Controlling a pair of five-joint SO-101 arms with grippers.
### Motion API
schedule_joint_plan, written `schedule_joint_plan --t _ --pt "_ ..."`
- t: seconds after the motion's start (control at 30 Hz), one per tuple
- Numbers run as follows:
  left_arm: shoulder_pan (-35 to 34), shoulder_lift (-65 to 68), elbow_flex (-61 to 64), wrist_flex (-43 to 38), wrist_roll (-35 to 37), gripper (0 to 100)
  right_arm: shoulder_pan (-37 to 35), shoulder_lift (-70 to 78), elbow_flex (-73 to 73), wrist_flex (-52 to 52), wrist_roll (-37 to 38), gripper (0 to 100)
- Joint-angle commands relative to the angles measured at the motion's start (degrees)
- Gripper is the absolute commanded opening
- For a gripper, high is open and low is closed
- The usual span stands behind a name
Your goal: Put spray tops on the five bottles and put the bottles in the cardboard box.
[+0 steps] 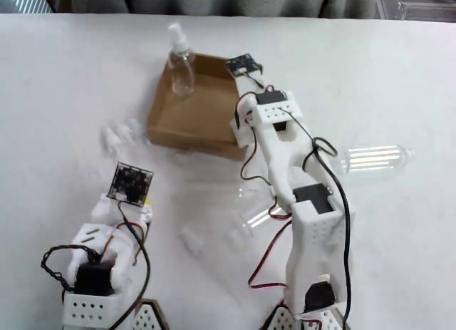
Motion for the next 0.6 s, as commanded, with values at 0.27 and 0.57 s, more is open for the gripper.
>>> schedule_joint_plan --t 0.27,0.57 --pt "-0.57 -0.75 -0.18 0.18 -0.62 3 1.19 -1.36 -2.55 0.57 10.99 1.6" --pt "-0.57 -0.75 -0.18 0.00 -0.62 3 1.89 -2.33 -2.64 4.53 12.84 1.6"
